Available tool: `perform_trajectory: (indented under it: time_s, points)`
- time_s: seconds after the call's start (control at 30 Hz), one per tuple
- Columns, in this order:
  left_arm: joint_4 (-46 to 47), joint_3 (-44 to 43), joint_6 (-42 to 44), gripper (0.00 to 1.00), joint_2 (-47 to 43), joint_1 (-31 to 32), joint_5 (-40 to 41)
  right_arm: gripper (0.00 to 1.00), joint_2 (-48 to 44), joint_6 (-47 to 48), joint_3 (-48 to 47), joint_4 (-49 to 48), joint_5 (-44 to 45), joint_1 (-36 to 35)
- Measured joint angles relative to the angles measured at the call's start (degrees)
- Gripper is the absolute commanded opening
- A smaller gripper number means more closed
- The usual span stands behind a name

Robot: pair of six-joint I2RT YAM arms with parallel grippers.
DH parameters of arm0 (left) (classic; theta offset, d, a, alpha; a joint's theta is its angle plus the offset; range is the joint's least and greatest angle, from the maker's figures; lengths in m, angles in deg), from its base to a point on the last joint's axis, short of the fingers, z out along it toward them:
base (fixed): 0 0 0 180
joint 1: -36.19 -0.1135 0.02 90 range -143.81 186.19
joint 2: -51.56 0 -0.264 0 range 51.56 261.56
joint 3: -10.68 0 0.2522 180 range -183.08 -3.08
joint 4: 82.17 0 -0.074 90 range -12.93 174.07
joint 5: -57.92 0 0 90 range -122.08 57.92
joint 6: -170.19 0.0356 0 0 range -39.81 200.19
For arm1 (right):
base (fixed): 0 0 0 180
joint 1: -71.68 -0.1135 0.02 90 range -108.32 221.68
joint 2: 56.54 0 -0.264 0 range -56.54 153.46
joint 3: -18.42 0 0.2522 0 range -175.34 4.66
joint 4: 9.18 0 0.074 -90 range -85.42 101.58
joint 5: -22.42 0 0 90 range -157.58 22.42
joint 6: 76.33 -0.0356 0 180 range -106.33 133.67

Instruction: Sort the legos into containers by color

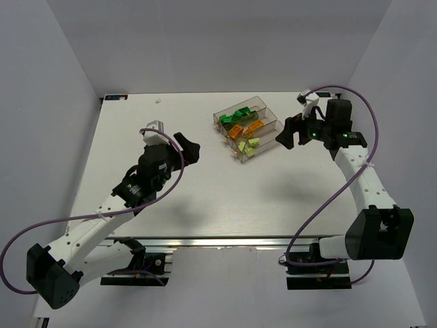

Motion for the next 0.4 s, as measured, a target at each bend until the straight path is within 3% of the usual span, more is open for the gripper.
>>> perform_trajectory:
  time_s: [0.4]
  points:
    - [-0.2,0.0,0.4,0.98,0.1,0.0,-0.8,0.89,-3.0,-2.0,4.9,-2.1,1.2,0.1]
